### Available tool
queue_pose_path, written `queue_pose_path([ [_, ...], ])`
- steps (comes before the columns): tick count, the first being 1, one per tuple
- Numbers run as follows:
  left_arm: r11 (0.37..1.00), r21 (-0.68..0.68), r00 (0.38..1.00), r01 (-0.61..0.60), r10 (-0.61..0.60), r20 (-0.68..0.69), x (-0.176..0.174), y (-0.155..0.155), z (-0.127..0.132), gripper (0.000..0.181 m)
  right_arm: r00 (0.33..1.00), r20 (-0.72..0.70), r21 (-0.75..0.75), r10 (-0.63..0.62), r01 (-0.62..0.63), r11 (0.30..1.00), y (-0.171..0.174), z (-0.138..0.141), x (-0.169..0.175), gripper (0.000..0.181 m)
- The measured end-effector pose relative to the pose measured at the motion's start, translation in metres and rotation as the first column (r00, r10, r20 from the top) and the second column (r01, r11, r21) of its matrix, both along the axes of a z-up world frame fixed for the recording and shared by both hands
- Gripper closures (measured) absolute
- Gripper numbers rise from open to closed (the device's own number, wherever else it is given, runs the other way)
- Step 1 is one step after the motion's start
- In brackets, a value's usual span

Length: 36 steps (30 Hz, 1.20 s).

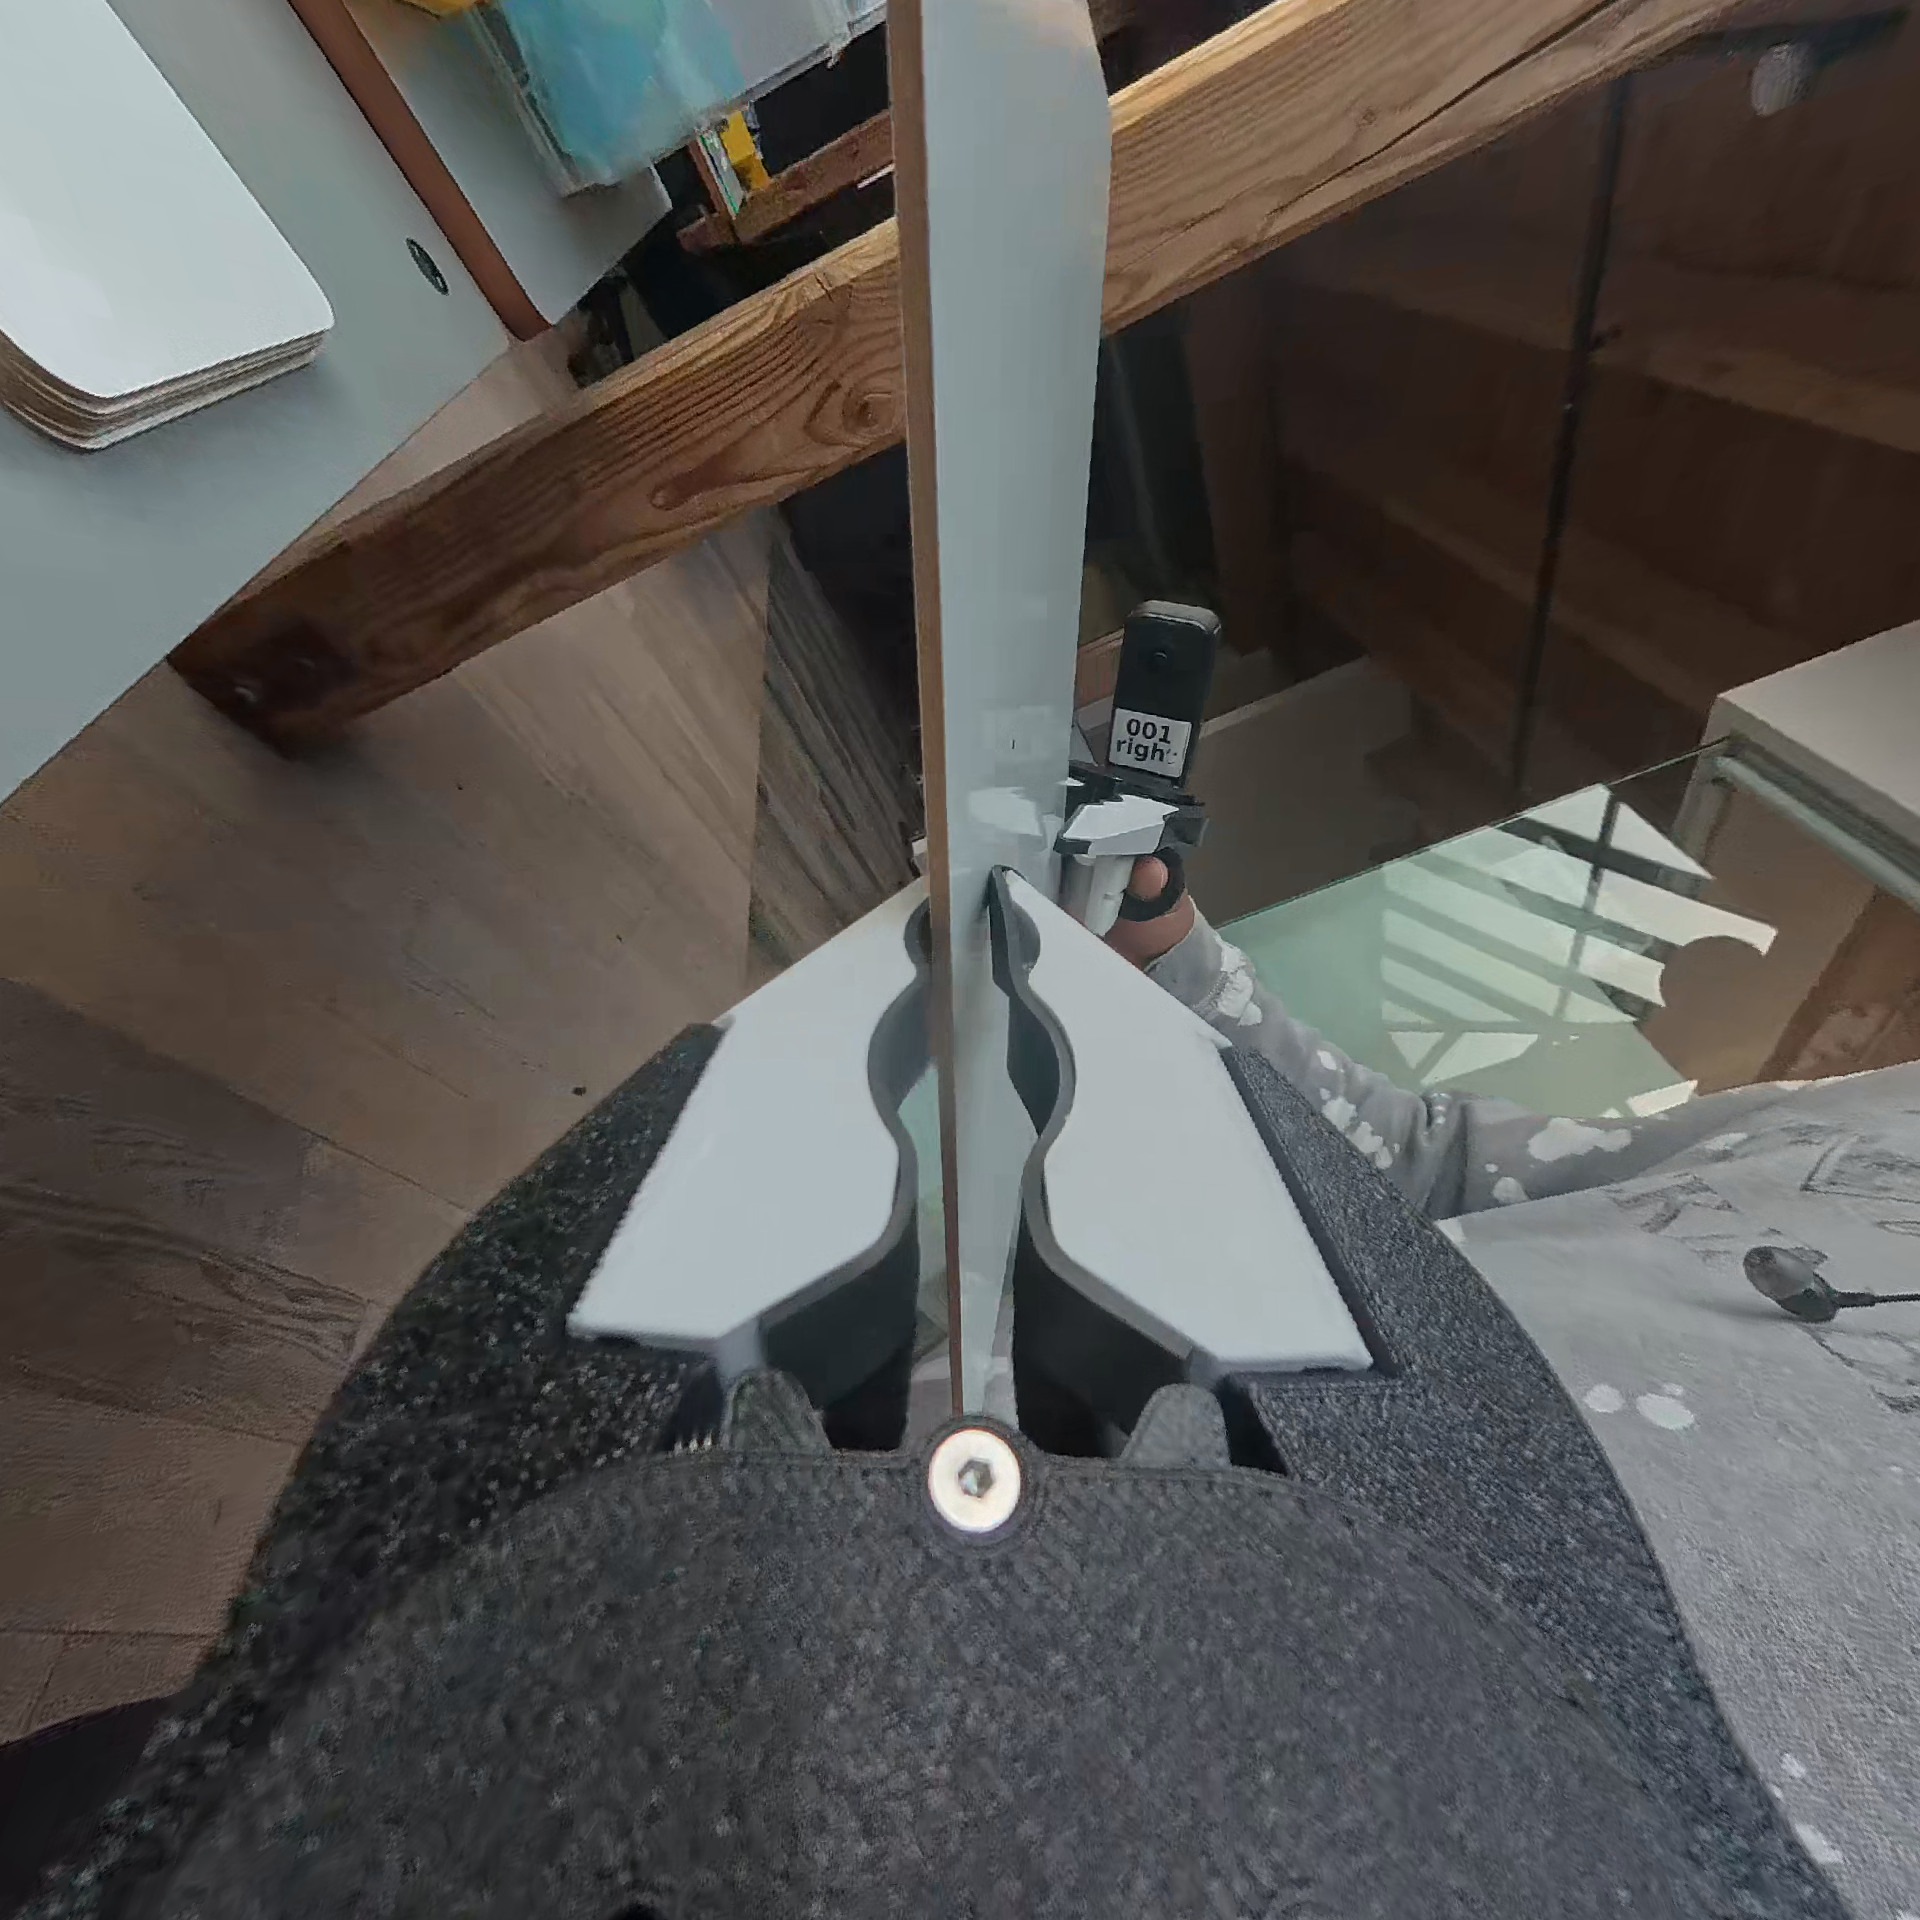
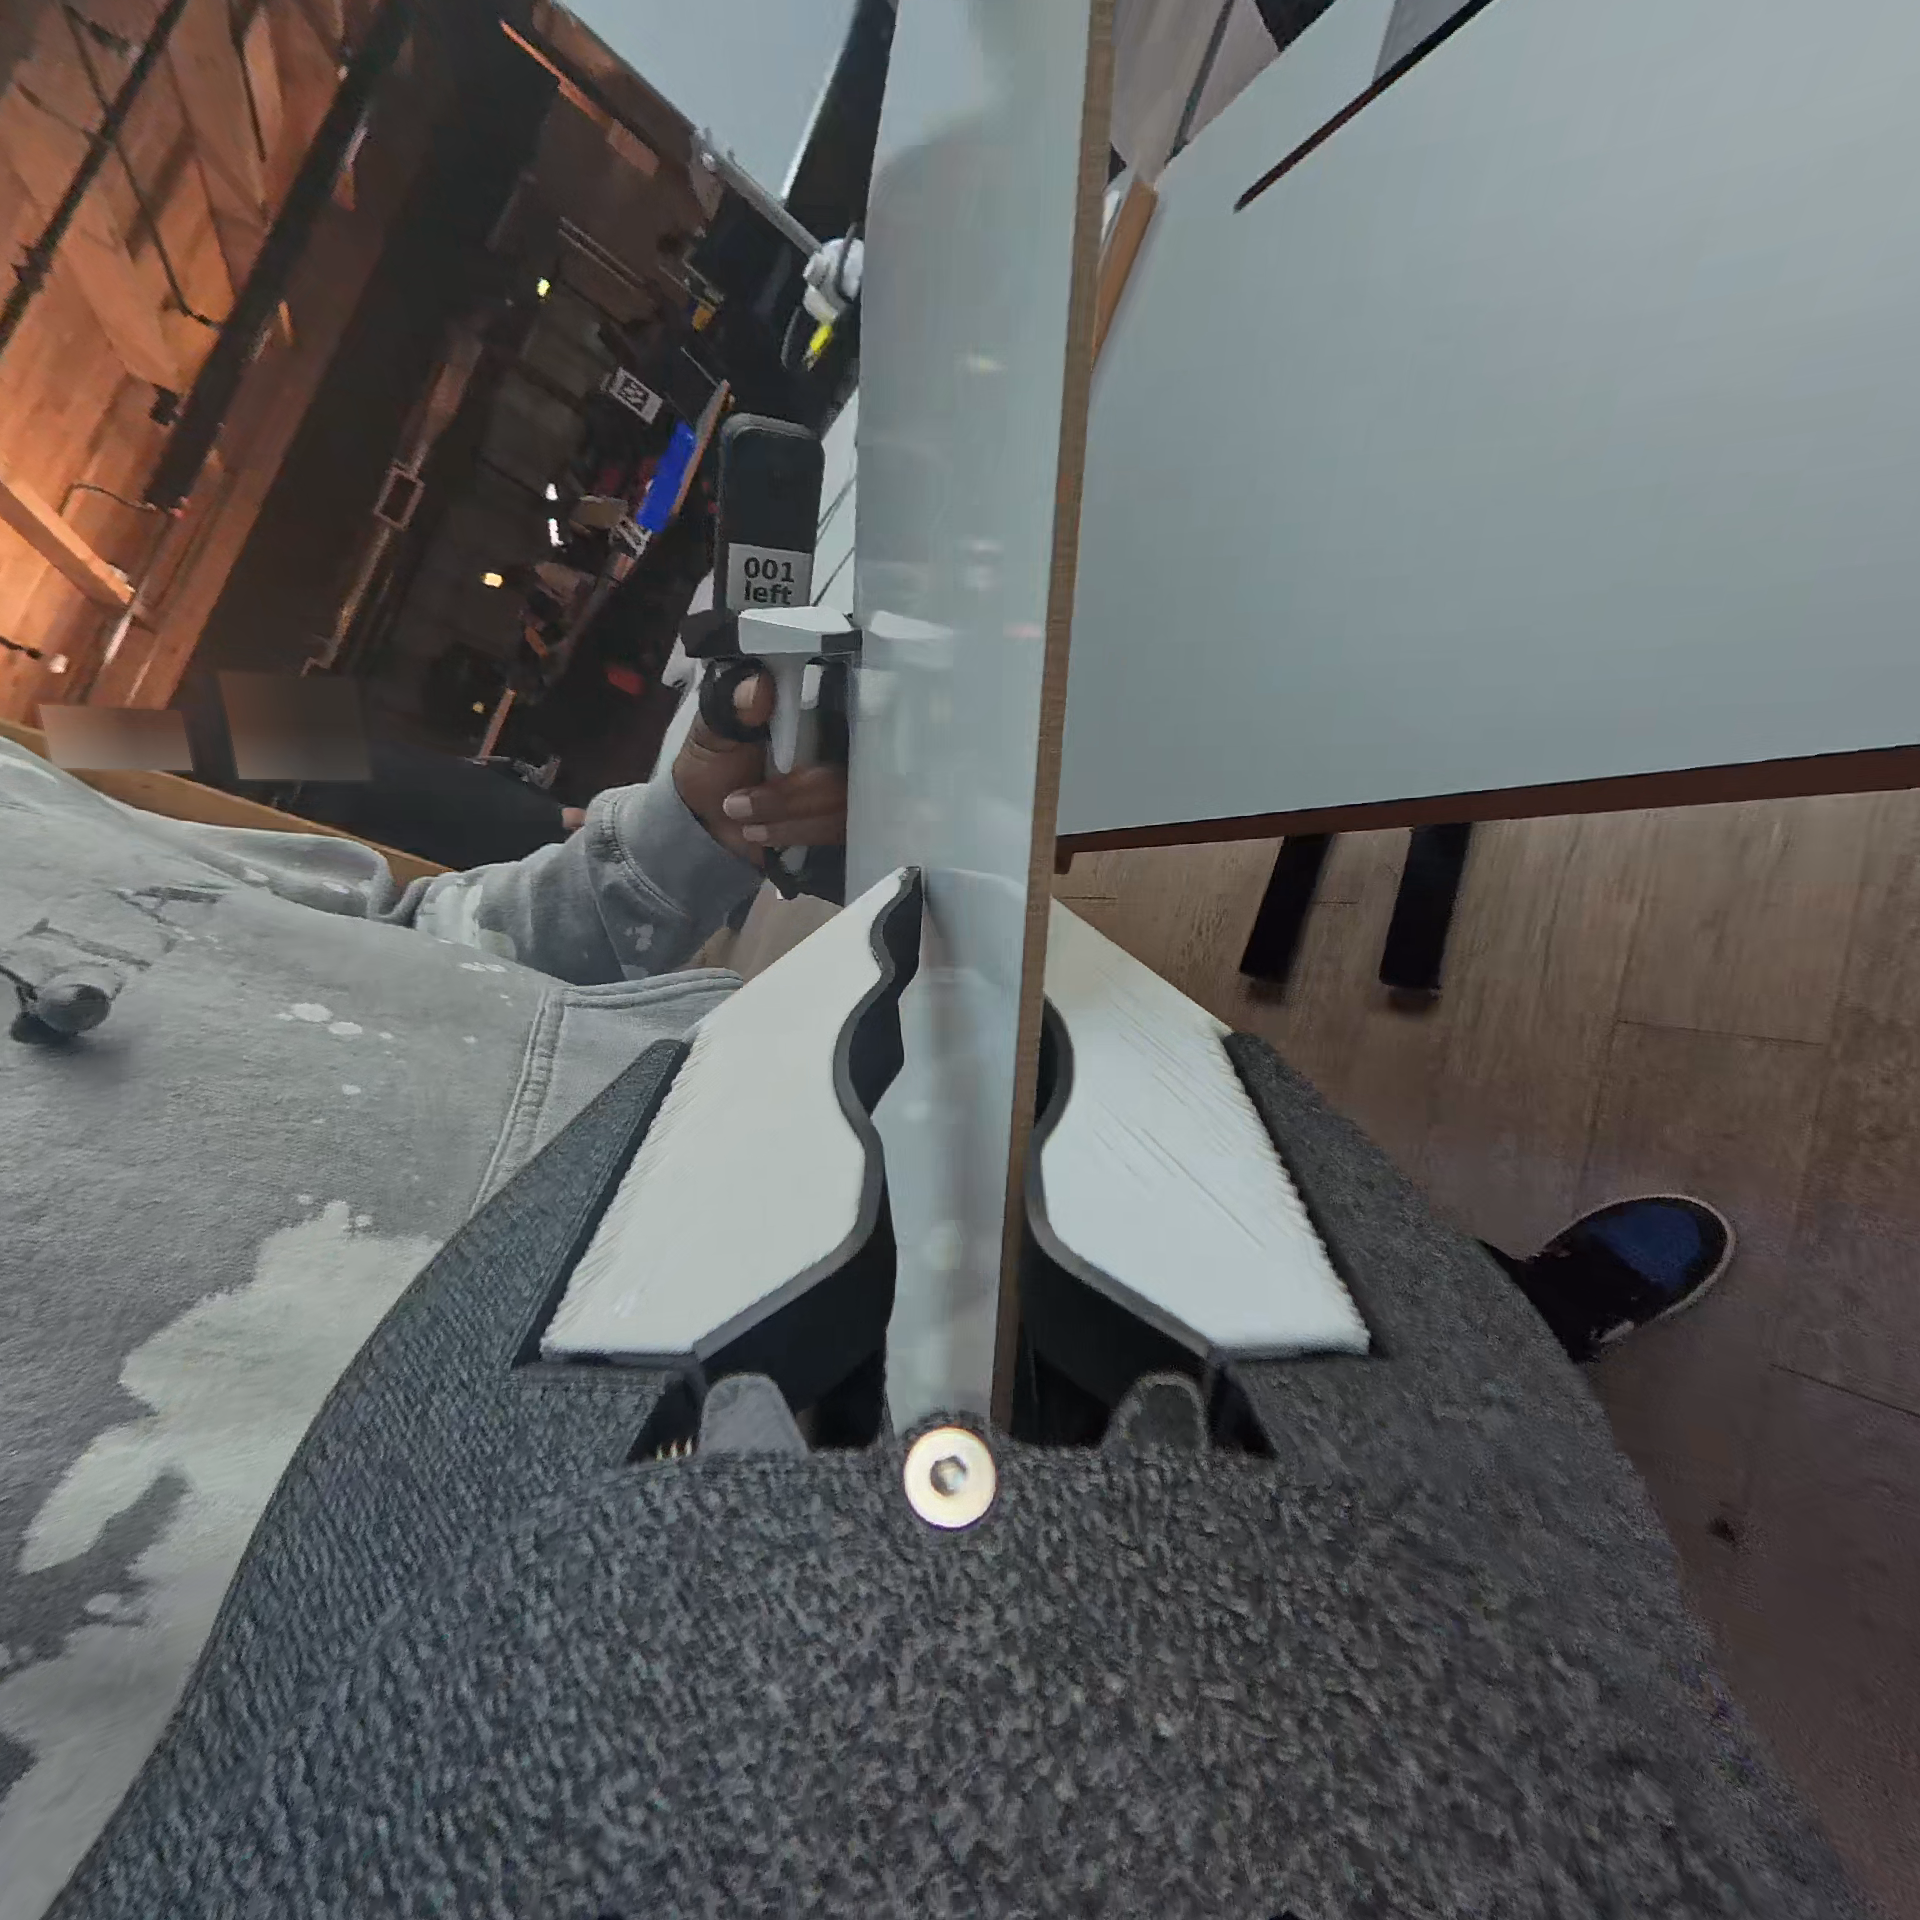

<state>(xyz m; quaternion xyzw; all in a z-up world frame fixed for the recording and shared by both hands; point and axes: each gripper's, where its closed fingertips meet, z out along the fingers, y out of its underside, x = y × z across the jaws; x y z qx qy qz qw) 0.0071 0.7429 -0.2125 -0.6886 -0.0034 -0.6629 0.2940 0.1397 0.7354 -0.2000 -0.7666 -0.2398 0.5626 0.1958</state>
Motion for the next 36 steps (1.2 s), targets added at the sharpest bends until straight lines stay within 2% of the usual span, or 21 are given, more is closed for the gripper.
queue_pose_path([
  [4,0.999,-0.034,0.997,0.027,-0.024,0.073,0.021,0.072,0.007,0.179,0.991,0.122,0.042,-0.045,0.040,0.998,0.078,-0.006,0.023,0.154],
  [8,0.999,-0.029,0.994,0.031,-0.028,0.104,0.033,0.132,0.022,0.180,0.985,0.162,0.076,-0.063,0.052,0.996,0.142,0.000,0.036,0.145],
  [12,0.998,-0.060,0.986,0.025,-0.014,0.164,0.044,0.176,0.032,0.180,0.989,0.146,0.081,0.011,-0.023,0.996,0.192,0.005,0.044,0.140],
  [17,0.989,-0.135,0.989,-0.058,0.075,0.129,0.062,0.222,0.008,0.180,0.986,0.144,0.106,0.083,-0.099,0.989,0.269,-0.008,0.063,0.142],
  [19,0.978,-0.171,0.982,-0.123,0.144,0.119,0.070,0.244,-0.008,0.180,0.981,0.156,0.067,0.119,-0.131,0.989,0.303,-0.026,0.073,0.152],
  [21,0.955,-0.218,0.967,-0.202,0.230,0.112,0.079,0.267,-0.024,0.180,0.977,0.135,0.016,0.166,-0.170,0.985,0.334,-0.040,0.078,0.155],
  [24,0.889,-0.302,0.930,-0.344,0.367,0.021,0.089,0.302,-0.050,0.176,0.963,0.155,-0.097,0.220,-0.207,0.974,0.381,-0.061,0.083,0.157],
  [26,0.835,-0.312,0.891,-0.454,0.415,-0.186,0.091,0.320,-0.076,0.165,0.948,0.161,-0.135,0.273,-0.253,0.958,0.405,-0.073,0.082,0.162],
  [29,0.772,-0.335,0.810,-0.540,0.370,-0.454,0.098,0.337,-0.115,0.143,0.912,0.218,-0.157,0.349,-0.320,0.934,0.432,-0.094,0.078,0.164],
  [32,0.733,-0.349,0.698,-0.584,0.235,-0.676,0.101,0.348,-0.153,0.122,0.869,0.313,-0.134,0.384,-0.359,0.923,0.451,-0.119,0.071,0.158],
  [33,0.715,-0.358,0.677,-0.600,0.215,-0.704,0.101,0.353,-0.161,0.121,0.861,0.343,-0.124,0.376,-0.355,0.927,0.457,-0.127,0.068,0.156],
  [36,0.686,-0.395,0.678,-0.611,0.196,-0.709,0.096,0.371,-0.167,0.121,0.853,0.391,-0.115,0.346,-0.328,0.938,0.478,-0.145,0.063,0.152],
])
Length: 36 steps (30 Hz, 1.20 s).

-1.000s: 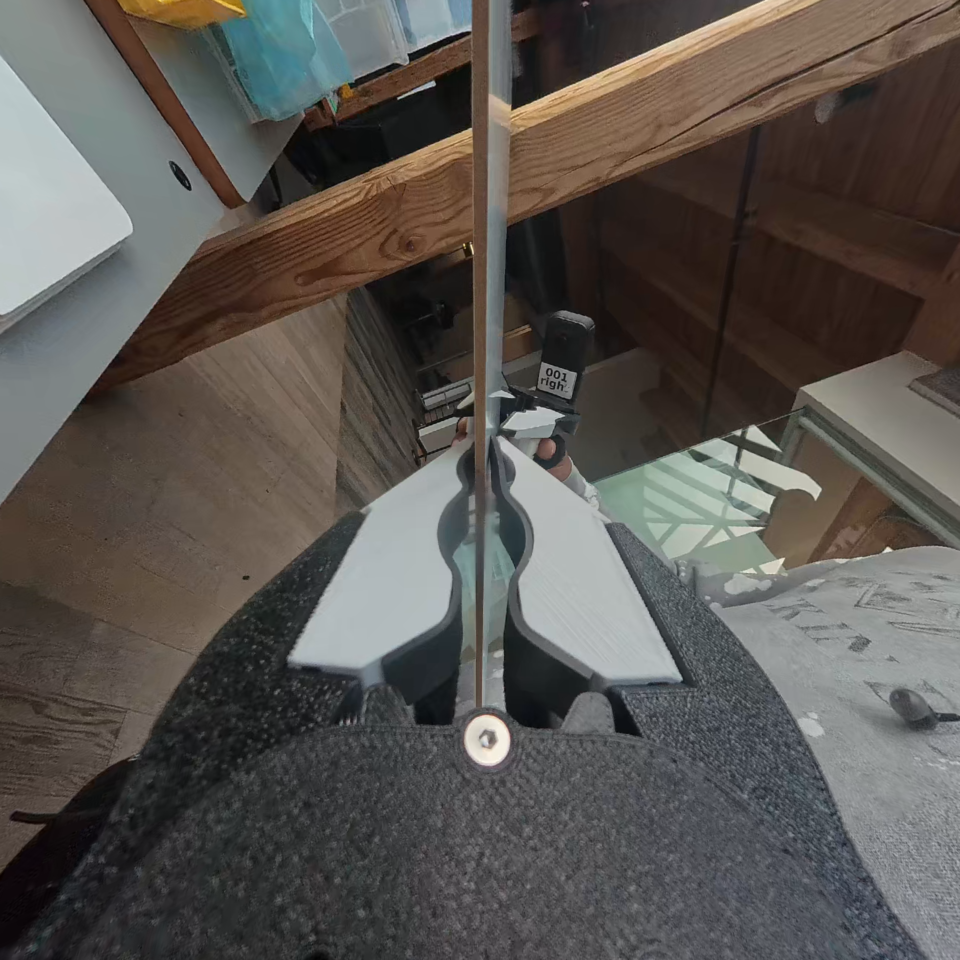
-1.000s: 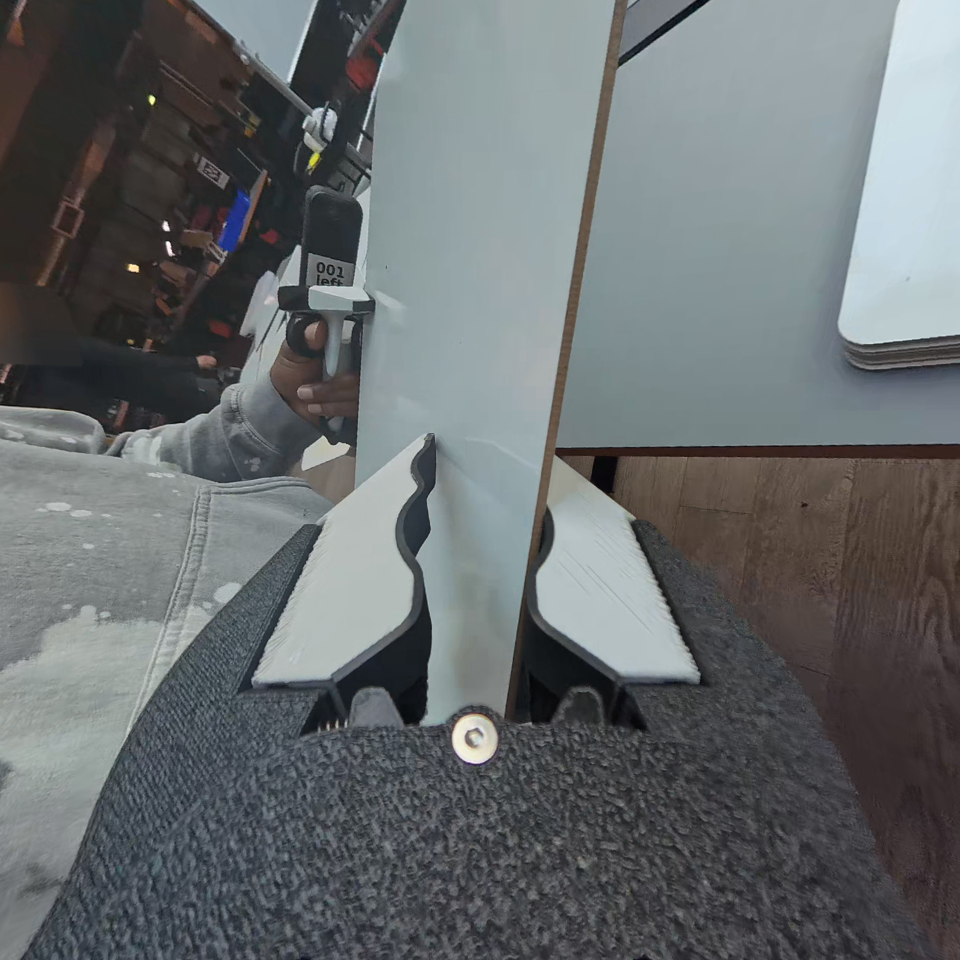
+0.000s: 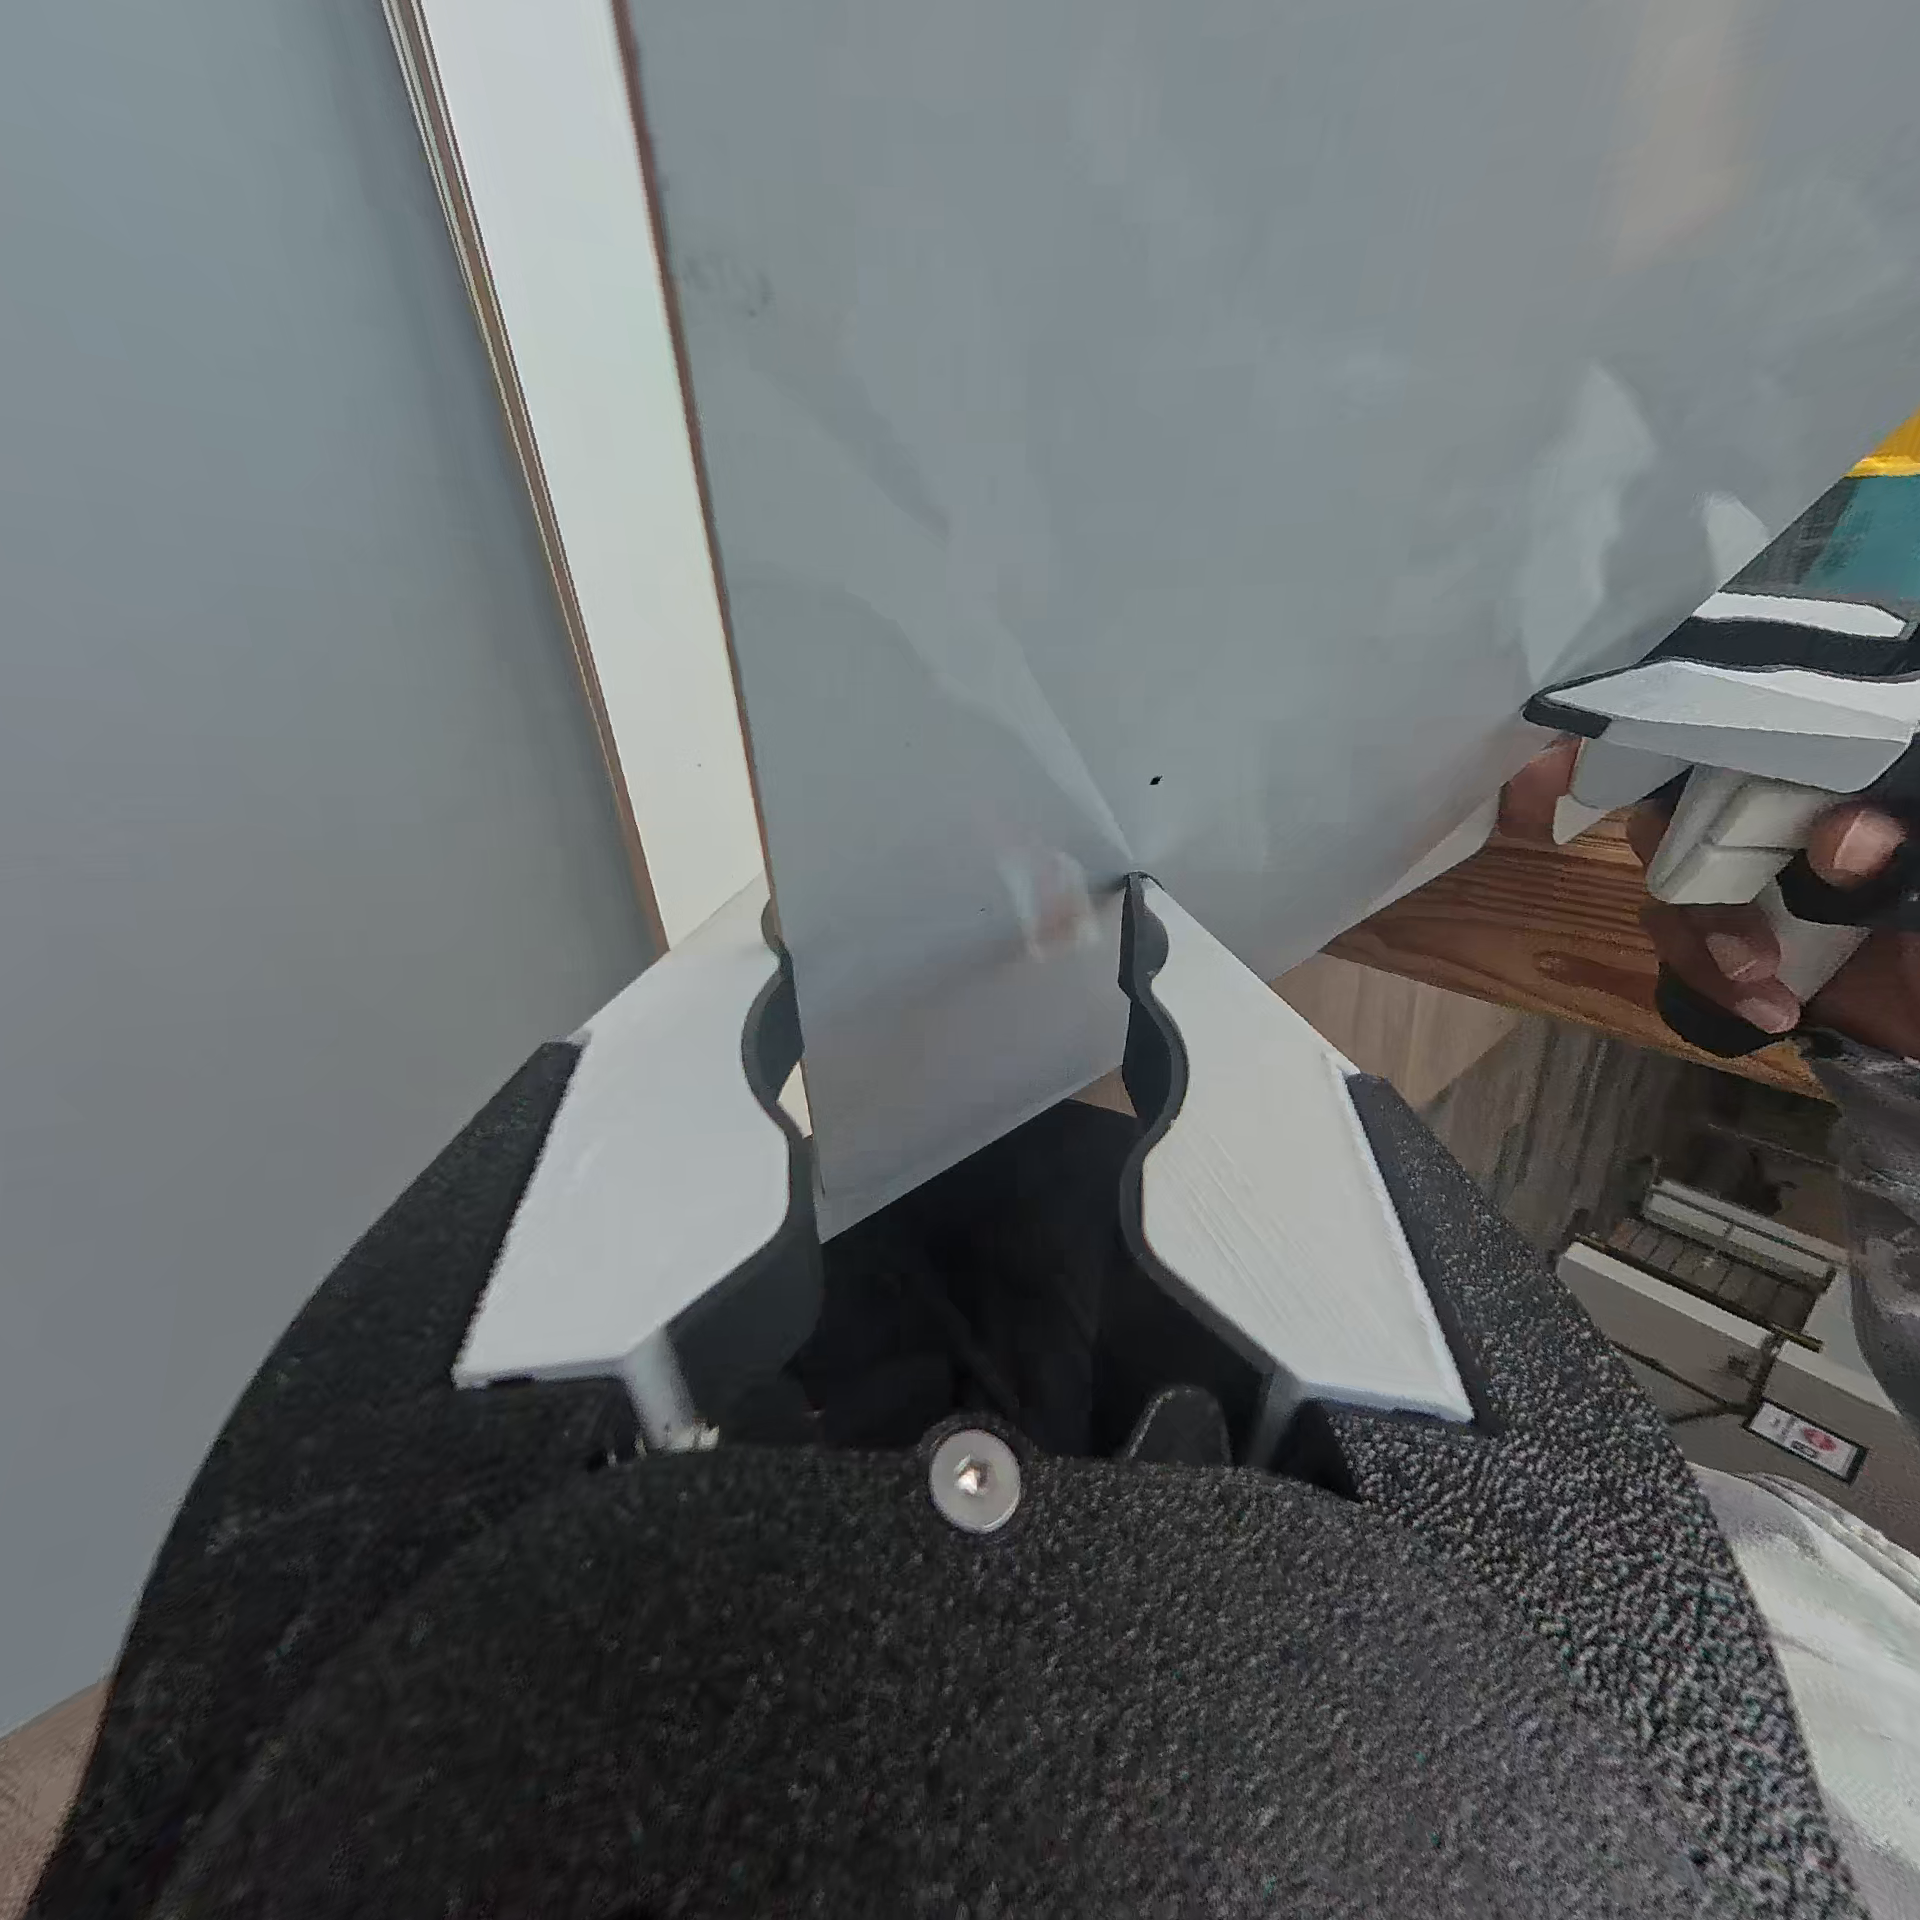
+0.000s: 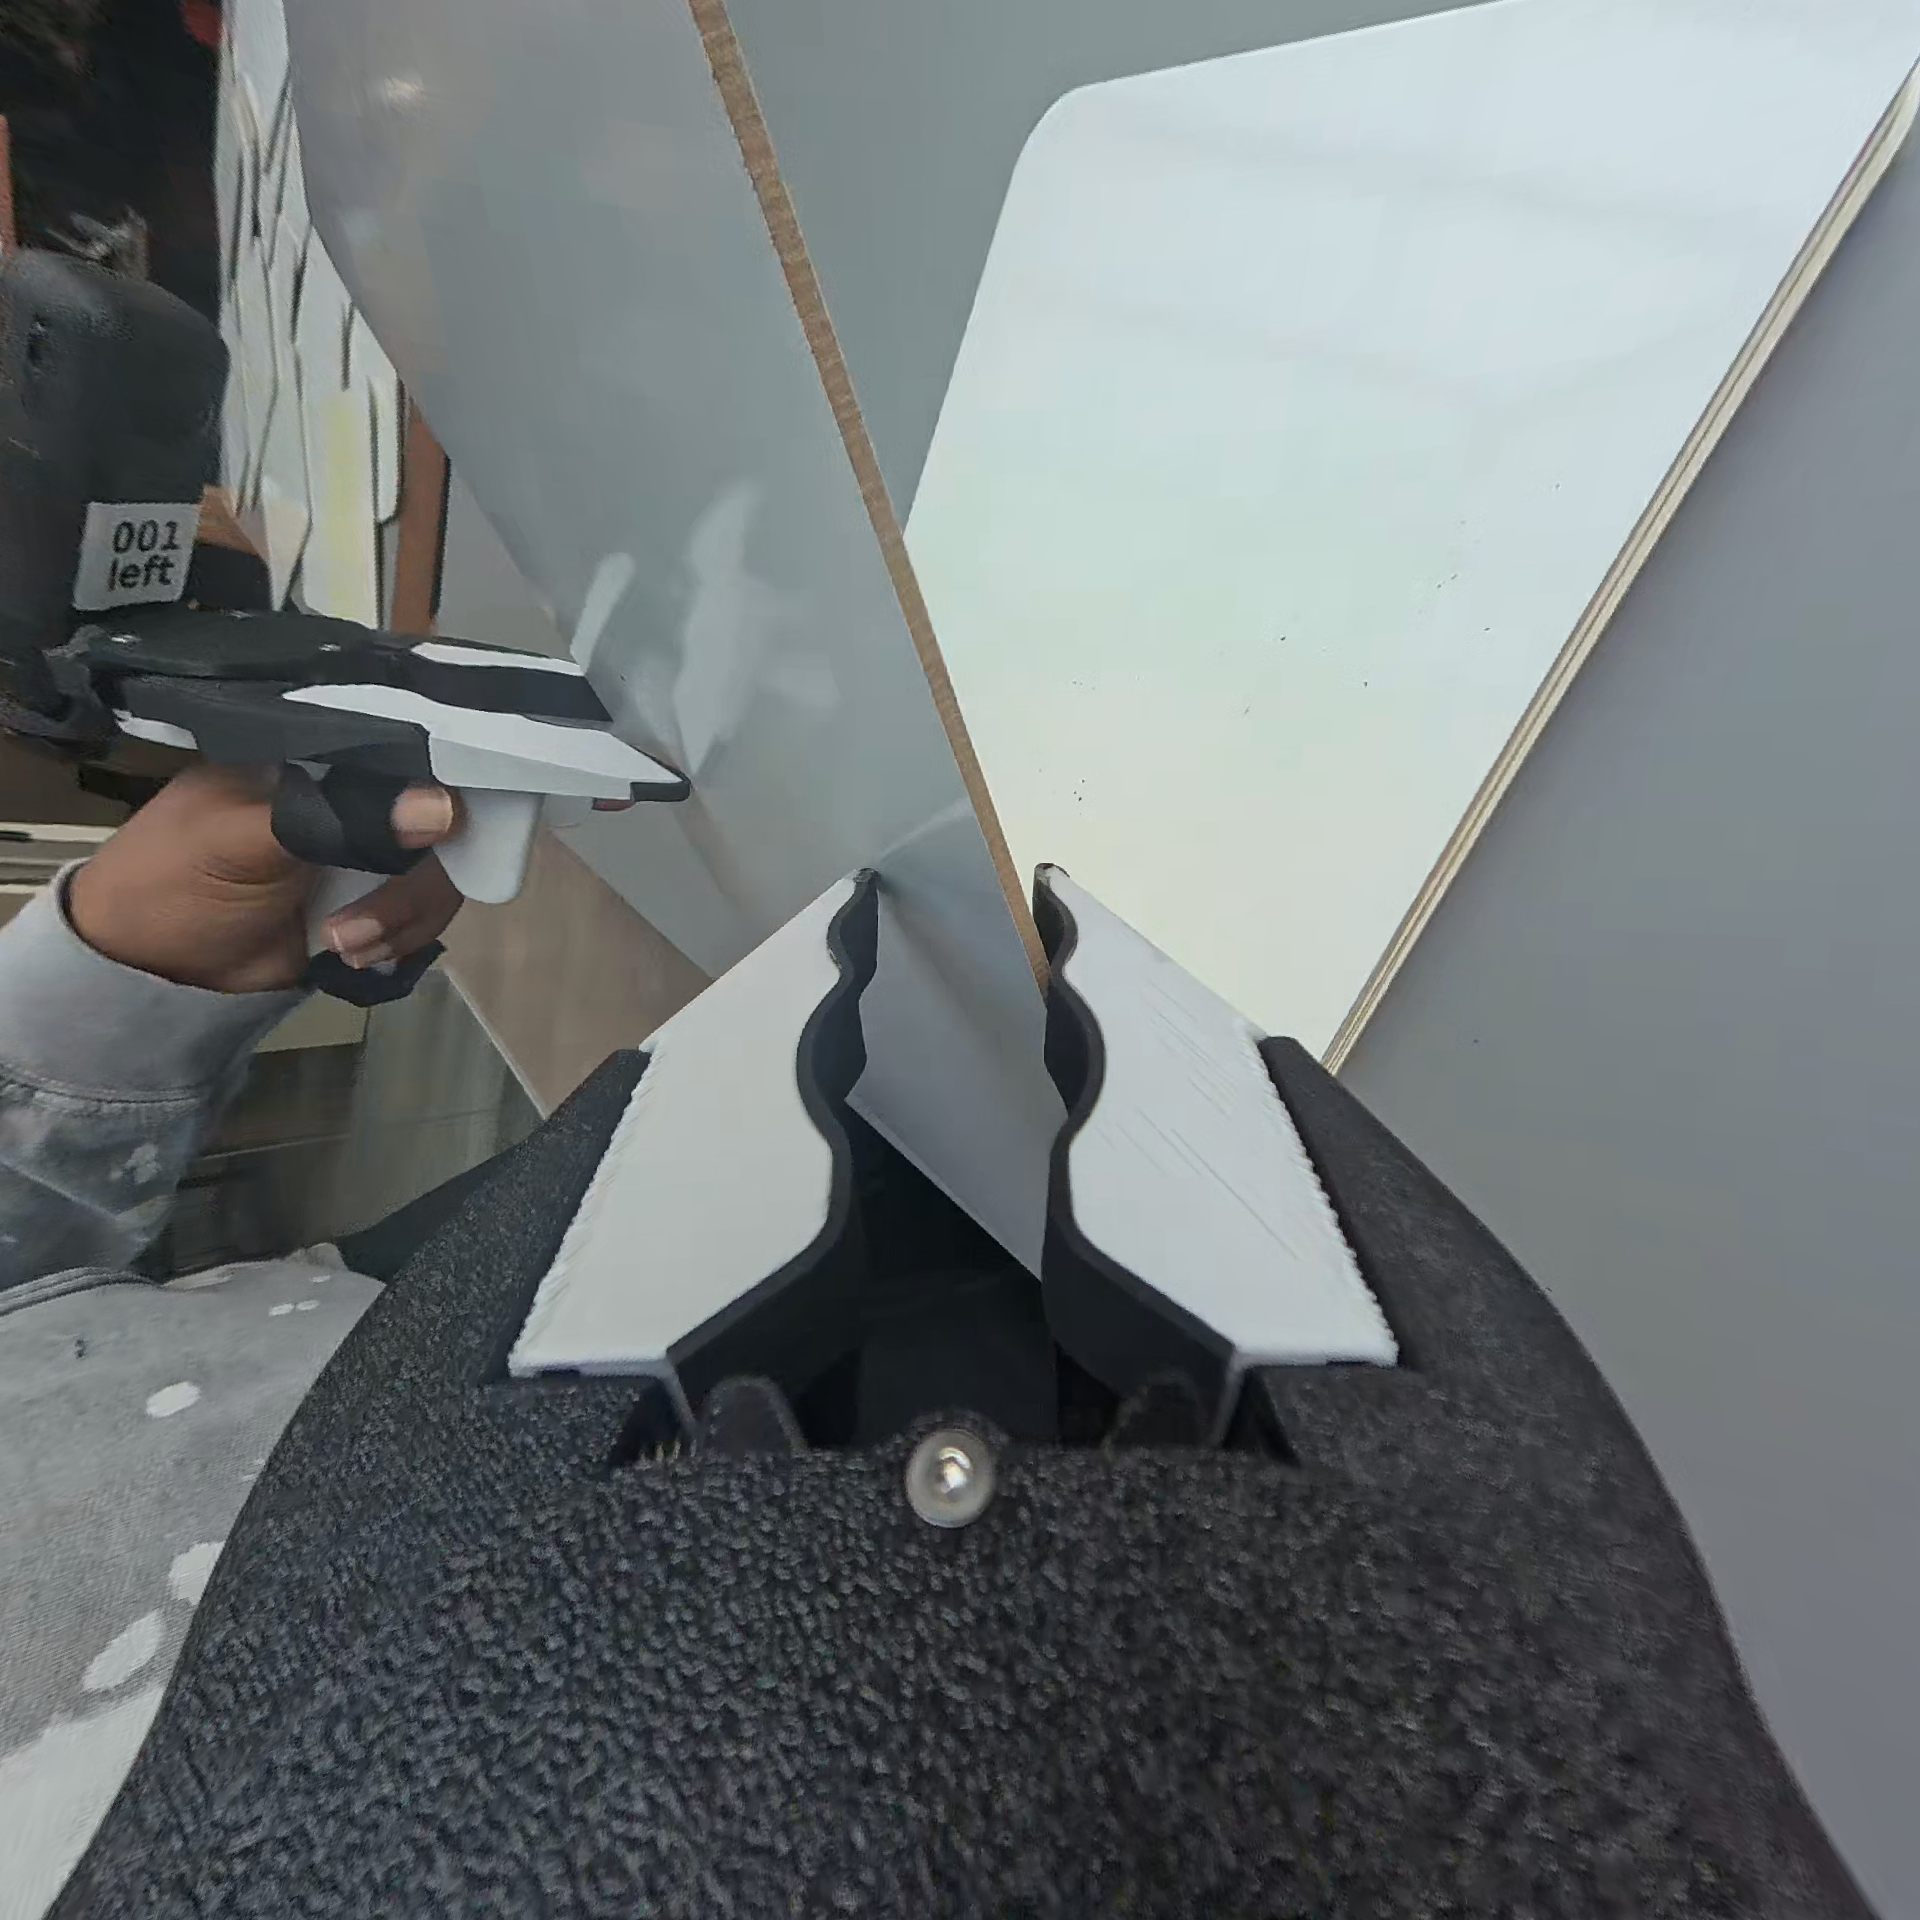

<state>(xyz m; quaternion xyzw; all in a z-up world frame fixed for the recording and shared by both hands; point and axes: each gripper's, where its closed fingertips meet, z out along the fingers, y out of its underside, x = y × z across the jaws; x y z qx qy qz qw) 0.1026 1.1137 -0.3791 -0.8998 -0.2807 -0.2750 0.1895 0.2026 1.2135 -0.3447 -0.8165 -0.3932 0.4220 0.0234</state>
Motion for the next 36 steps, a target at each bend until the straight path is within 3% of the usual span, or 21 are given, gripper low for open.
queue_pose_path([
  [7,0.994,-0.082,0.996,0.077,-0.080,-0.039,-0.018,0.032,-0.014,0.118,0.994,0.108,-0.059,-0.028,0.034,0.998,0.021,-0.026,-0.005,0.148],
  [16,0.991,-0.102,0.992,0.081,-0.091,-0.088,-0.038,0.066,-0.044,0.110,0.974,0.221,-0.042,-0.059,0.070,0.997,0.044,-0.066,-0.020,0.138],
  [28,0.987,-0.137,0.988,0.083,-0.099,-0.118,-0.040,0.074,-0.064,0.106,0.934,0.350,-0.002,-0.069,0.074,0.997,0.046,-0.095,-0.020,0.120],
  [36,0.985,-0.153,0.987,0.078,-0.098,-0.127,-0.043,0.072,-0.065,0.106,0.925,0.369,-0.003,-0.093,0.101,0.995,0.049,-0.094,-0.020,0.120],
])
